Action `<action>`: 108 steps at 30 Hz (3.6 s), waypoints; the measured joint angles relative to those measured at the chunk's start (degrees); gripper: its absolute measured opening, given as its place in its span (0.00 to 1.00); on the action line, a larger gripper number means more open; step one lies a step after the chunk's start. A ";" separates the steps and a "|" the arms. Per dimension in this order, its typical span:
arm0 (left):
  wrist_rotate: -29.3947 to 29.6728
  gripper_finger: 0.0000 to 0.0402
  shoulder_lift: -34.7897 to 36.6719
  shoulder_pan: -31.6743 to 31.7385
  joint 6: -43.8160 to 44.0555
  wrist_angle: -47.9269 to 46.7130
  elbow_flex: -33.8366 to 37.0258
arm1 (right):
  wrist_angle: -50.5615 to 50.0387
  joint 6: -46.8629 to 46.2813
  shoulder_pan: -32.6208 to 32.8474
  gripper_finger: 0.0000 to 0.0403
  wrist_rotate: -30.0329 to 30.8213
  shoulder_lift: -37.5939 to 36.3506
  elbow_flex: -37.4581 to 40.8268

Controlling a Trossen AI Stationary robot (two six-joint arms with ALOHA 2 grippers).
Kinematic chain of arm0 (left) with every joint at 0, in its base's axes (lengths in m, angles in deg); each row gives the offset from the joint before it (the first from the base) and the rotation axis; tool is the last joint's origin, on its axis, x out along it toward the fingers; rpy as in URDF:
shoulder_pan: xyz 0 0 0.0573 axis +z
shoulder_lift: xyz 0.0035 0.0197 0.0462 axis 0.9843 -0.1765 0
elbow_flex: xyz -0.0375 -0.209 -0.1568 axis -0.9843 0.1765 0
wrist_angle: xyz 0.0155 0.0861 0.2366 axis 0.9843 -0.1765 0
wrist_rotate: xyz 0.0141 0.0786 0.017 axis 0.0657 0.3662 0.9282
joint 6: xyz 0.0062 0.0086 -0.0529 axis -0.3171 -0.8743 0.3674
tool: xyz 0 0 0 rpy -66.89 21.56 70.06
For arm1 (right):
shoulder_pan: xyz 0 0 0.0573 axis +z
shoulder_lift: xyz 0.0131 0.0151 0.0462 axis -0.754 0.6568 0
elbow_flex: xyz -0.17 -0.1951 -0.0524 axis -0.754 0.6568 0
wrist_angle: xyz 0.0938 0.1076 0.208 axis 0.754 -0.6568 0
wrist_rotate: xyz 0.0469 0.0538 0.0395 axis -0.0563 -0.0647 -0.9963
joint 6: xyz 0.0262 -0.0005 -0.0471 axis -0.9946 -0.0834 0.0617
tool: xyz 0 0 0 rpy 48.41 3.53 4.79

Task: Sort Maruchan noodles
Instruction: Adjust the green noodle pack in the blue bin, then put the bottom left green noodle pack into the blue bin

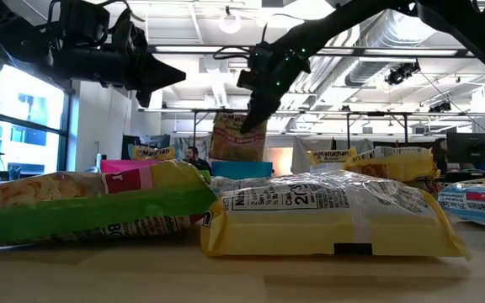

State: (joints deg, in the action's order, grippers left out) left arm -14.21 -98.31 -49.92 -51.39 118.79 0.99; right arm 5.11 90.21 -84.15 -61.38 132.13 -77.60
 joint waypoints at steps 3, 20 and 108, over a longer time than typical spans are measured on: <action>-0.59 0.00 0.00 -0.04 1.30 -0.34 0.00 | 0.25 2.05 -1.16 0.19 0.66 0.34 0.00; 3.26 0.00 -3.81 -5.03 3.41 -1.18 -0.02 | 0.80 6.35 -3.18 0.18 2.08 3.75 0.00; 5.95 0.00 -4.98 -6.03 1.82 -2.18 -0.02 | 10.49 -16.25 -0.21 0.00 7.74 -0.04 0.07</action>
State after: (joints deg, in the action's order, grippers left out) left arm -8.26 -103.29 -55.95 -49.57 116.61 0.97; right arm 15.60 73.96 -84.36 -53.64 132.10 -77.53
